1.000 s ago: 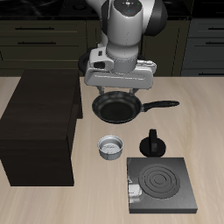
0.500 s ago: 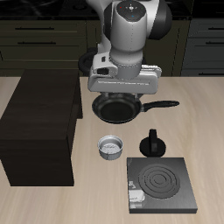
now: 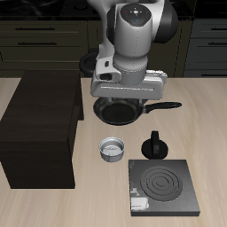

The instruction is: Place the ramekin on the bottom layer of the wooden shelf

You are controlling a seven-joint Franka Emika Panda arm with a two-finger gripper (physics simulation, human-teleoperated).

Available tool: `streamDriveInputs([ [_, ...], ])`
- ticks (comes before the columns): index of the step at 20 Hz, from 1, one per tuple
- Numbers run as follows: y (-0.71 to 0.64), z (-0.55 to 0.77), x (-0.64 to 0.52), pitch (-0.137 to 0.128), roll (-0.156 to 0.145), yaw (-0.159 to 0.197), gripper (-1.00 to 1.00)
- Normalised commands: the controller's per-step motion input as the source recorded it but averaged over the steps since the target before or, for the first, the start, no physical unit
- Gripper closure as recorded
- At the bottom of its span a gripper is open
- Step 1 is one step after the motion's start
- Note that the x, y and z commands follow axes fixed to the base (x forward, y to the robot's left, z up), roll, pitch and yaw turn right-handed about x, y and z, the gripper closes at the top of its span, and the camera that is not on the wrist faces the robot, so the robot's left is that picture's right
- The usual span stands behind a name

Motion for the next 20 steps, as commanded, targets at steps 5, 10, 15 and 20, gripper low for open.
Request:
streamDriveInputs([
  [5, -0.01, -0.07, 0.11, 0.014, 0.005, -0.022, -1.0],
  [10, -0.04, -0.16, 0.05, 0.012, -0.007, -0.004, -1.0],
  [15, -0.05, -0.26, 0.1, 0.023, 0.014, -0.034, -1.0],
  [20, -0.05, -0.33, 0.08, 0.018, -0.015, -0.003, -1.0],
])
